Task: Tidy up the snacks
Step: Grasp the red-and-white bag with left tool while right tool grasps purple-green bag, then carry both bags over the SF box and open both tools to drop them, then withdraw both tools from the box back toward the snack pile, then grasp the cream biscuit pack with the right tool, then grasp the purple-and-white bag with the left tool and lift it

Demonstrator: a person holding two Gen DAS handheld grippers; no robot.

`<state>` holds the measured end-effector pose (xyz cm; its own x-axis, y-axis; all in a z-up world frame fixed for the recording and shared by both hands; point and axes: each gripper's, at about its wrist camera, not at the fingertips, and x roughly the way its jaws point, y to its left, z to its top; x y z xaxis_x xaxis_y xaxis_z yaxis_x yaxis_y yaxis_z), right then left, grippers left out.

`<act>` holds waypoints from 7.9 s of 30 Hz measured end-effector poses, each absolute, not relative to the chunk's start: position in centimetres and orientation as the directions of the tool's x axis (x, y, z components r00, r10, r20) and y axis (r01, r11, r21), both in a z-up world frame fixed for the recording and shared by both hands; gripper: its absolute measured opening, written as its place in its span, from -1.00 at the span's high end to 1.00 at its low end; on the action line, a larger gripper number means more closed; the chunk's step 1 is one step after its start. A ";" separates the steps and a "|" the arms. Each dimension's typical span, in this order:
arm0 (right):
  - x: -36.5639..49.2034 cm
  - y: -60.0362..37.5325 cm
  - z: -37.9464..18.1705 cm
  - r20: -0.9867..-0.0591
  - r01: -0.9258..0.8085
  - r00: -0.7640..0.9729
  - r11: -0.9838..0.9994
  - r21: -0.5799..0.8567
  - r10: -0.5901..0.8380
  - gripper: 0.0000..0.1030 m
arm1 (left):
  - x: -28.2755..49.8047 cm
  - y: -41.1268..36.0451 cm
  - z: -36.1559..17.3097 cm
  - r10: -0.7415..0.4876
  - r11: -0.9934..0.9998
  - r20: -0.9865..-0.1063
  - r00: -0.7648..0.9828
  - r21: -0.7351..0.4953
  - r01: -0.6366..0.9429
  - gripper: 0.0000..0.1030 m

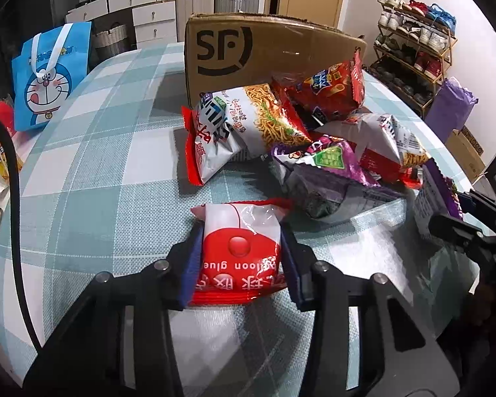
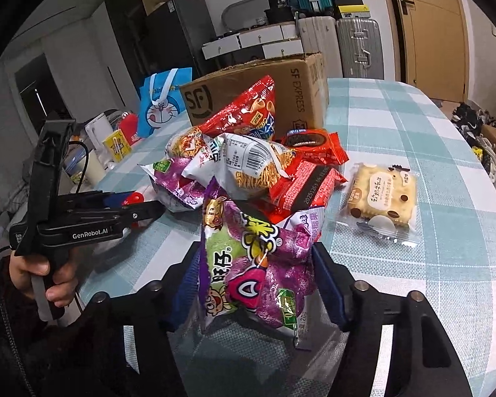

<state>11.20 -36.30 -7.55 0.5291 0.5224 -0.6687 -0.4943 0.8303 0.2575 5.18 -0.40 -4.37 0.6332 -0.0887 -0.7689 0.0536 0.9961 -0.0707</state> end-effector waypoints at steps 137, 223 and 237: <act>18.7 -39.2 -0.1 -0.582 -0.426 0.666 0.878 0.217 0.467 -0.99 | 10.1 1.7 3.5 -0.090 0.996 -0.585 0.806 -0.059 0.068 -0.99; 20.4 -40.5 -5.2 -0.713 -0.302 0.639 0.947 0.113 0.289 -0.17 | 10.2 -4.8 -2.0 -0.328 0.932 -0.733 0.596 -0.147 0.331 -0.99; 20.5 -40.5 -5.4 -0.714 -0.304 0.633 0.945 0.124 0.298 -0.17 | 10.8 -7.9 -4.0 -0.300 0.932 -0.751 0.589 -0.098 0.350 -0.36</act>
